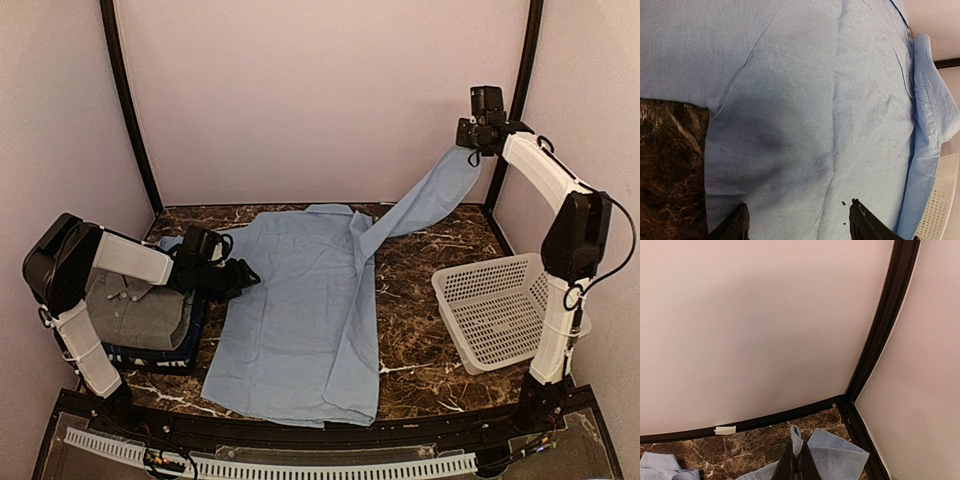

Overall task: Fold and stack the long sleeve shirts
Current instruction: Flatten out the crumpled shirt at the center of the board.

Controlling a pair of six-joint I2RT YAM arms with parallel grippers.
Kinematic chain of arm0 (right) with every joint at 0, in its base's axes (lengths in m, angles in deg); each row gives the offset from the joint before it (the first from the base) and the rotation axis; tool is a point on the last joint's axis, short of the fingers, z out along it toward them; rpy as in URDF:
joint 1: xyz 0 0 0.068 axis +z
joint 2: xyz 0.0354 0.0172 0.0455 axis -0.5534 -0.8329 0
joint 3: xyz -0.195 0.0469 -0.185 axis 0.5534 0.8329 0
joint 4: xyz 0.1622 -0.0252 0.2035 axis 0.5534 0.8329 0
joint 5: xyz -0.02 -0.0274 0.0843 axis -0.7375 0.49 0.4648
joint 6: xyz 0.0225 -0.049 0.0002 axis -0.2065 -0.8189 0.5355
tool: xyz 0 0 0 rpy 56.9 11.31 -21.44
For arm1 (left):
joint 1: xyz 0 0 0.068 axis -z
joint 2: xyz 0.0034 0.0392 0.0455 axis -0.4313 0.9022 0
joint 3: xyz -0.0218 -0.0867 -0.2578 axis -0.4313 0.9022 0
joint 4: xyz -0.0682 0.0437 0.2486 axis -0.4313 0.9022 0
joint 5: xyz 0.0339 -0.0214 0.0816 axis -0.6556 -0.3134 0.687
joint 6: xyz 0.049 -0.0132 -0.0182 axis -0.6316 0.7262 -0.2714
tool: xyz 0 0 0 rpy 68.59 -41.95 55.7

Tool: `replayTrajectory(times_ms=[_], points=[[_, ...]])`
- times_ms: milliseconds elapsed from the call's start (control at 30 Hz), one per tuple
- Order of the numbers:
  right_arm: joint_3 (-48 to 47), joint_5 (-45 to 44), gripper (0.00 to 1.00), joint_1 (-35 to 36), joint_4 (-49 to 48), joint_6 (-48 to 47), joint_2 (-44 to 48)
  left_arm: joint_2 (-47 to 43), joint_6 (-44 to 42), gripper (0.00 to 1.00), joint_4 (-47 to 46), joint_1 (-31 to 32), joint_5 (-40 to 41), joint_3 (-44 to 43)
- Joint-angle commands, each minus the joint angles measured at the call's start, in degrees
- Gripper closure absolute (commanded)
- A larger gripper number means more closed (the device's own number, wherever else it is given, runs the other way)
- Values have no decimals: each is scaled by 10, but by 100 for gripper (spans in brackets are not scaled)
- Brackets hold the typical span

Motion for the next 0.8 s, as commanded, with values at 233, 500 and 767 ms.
replayTrajectory(times_ms=[233,500,767], points=[[-67,63,100,-93,-52,43,7,4,-12,33,81,-2,20,-3],[-22,149,100,-129,-91,55,23,8,-12,33,84,-2,24,-5],[108,344,100,-123,-189,18,68,9,-15,33,90,-2,22,-15]])
